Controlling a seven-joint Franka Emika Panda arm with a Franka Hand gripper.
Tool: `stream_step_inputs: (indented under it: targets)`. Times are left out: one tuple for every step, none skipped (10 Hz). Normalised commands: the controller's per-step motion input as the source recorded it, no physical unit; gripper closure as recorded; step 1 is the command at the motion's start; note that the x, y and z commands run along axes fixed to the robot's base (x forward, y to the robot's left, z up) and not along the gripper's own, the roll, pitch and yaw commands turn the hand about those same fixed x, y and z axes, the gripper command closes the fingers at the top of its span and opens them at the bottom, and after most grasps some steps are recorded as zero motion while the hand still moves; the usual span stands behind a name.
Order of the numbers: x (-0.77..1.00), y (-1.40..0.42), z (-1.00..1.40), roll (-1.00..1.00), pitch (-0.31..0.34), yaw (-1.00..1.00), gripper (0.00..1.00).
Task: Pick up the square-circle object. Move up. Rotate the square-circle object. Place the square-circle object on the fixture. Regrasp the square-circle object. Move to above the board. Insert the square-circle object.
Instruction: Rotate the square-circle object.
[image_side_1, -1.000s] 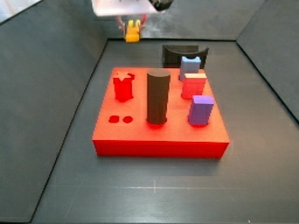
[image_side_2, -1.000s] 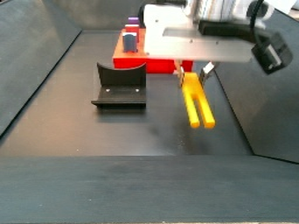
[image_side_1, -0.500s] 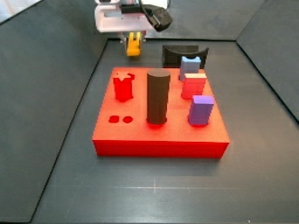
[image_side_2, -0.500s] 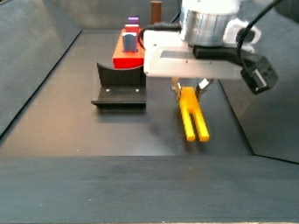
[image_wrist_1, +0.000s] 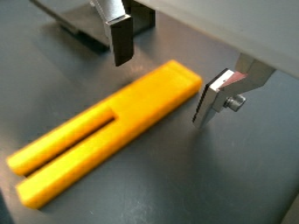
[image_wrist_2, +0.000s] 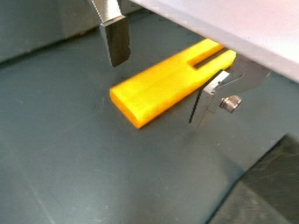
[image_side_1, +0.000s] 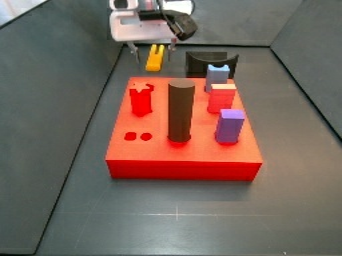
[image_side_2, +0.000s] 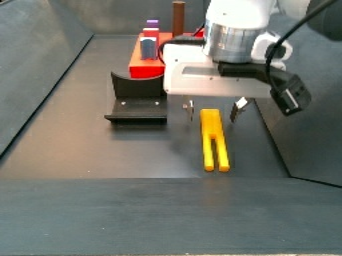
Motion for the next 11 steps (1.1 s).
stream_step_inputs:
  targets:
    - [-0.02,0.00,1.00,0.00,0.030,0.00,0.00]
    - [-0.01,0.00,1.00,0.01,0.053,0.00,0.00]
    - [-0.01,0.01,1.00,0.02,0.079,-0.01,0.00]
    - [-0.02,0.01,1.00,0.03,0.089,-0.01,0.00]
    - [-0.02,0.01,1.00,0.05,0.086,-0.02,0.00]
    - [-0.03,0.01,0.96,0.06,0.090,-0.02,0.00]
    - [-0.02,0.01,0.86,0.07,0.093,-0.02,0.00]
    - [-0.02,0.01,0.67,0.09,0.100,-0.02,0.00]
    - [0.00,0.00,0.00,0.00,0.000,1.00,0.00]
    - [0.00,-0.01,-0.19,0.00,0.001,1.00,0.00]
    - [0.00,-0.01,-0.27,0.00,0.001,1.00,0.00]
